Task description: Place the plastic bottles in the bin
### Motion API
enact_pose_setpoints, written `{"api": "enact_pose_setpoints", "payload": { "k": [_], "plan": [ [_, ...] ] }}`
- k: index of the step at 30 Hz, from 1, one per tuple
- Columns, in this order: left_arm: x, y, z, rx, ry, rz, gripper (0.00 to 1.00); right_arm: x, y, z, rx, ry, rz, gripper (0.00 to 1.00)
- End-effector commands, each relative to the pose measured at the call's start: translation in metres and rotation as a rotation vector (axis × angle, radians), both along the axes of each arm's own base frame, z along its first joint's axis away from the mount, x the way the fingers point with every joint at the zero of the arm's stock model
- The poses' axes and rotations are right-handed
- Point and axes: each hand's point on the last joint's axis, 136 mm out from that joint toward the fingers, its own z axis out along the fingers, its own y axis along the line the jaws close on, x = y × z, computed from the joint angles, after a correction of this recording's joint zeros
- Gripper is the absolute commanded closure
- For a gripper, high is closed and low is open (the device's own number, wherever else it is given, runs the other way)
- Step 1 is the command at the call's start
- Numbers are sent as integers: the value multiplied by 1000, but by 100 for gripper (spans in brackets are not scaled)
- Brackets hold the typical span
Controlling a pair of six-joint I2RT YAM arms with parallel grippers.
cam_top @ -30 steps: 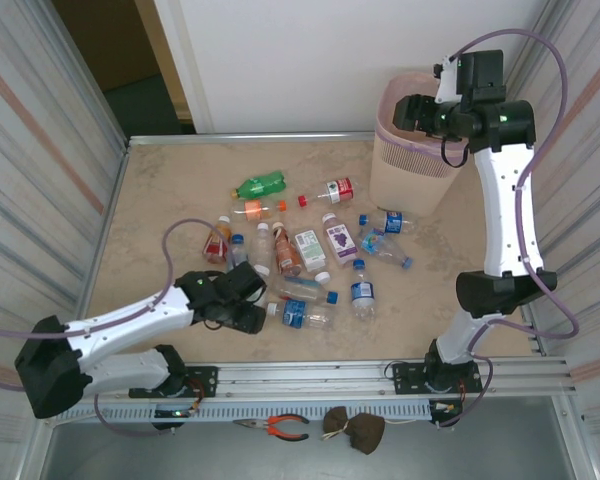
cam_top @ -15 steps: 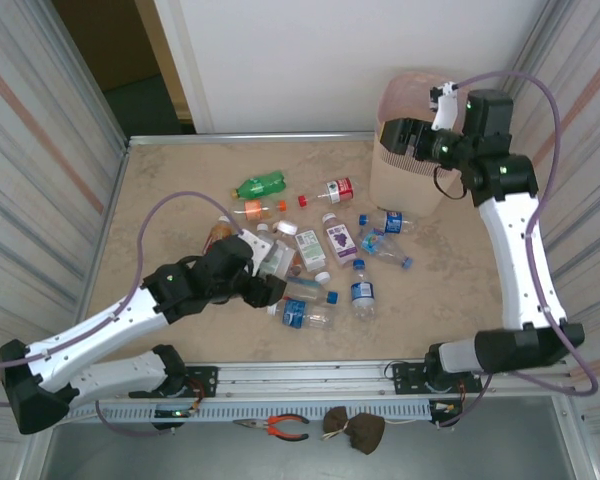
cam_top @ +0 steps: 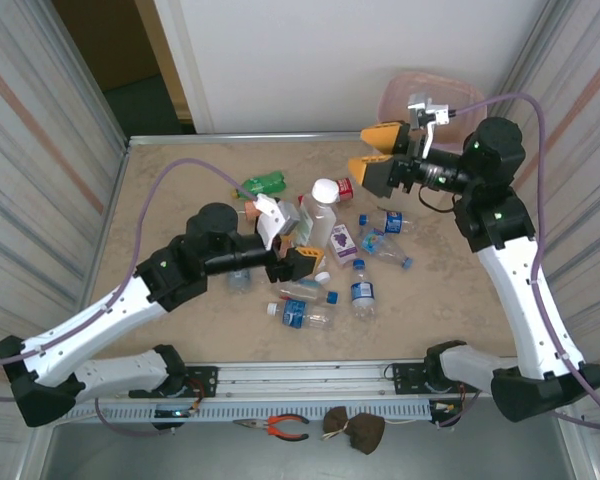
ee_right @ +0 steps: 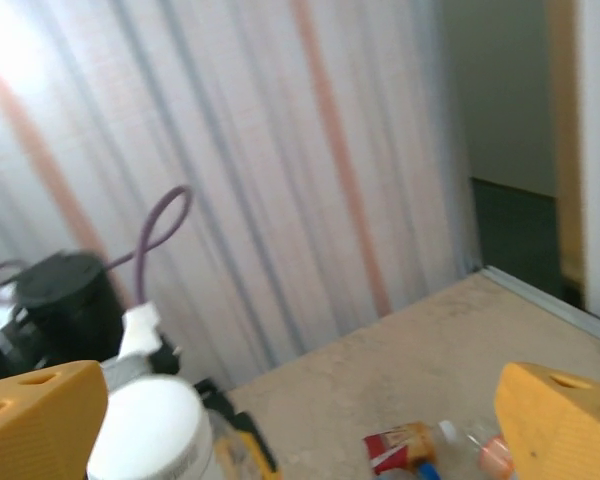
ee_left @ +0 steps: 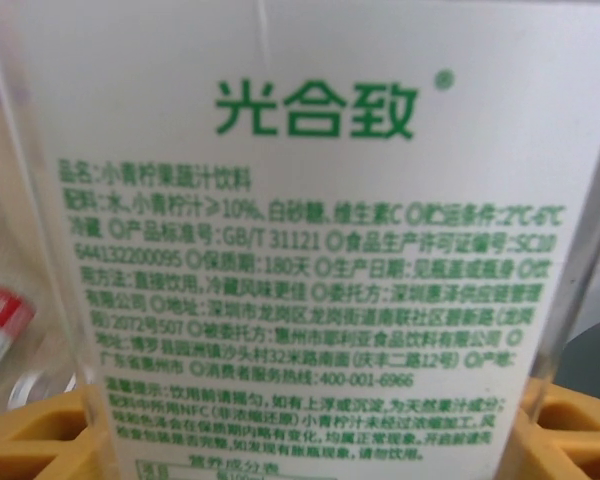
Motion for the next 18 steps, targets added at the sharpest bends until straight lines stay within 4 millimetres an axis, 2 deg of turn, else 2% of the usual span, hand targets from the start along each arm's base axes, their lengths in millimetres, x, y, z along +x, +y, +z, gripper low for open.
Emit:
{"api": "enact_pose_setpoints", "payload": {
  "k": [1,6,12,18],
  "plan": [
    [-21,-11,54,-140,-148,-147,49,-47,10,15,5,-163,144,1],
    [-35,-18,85,-227,-215,-246,49,-79,21,14,6,-248,211,1],
    [-42,-21,105,-284,-248,-300,49,-91,31,7,-6,-220,265,1],
    [-44,-20,116,-300,-275,-309,49,-100,39,-6,-32,-210,299,1]
  ]
}}
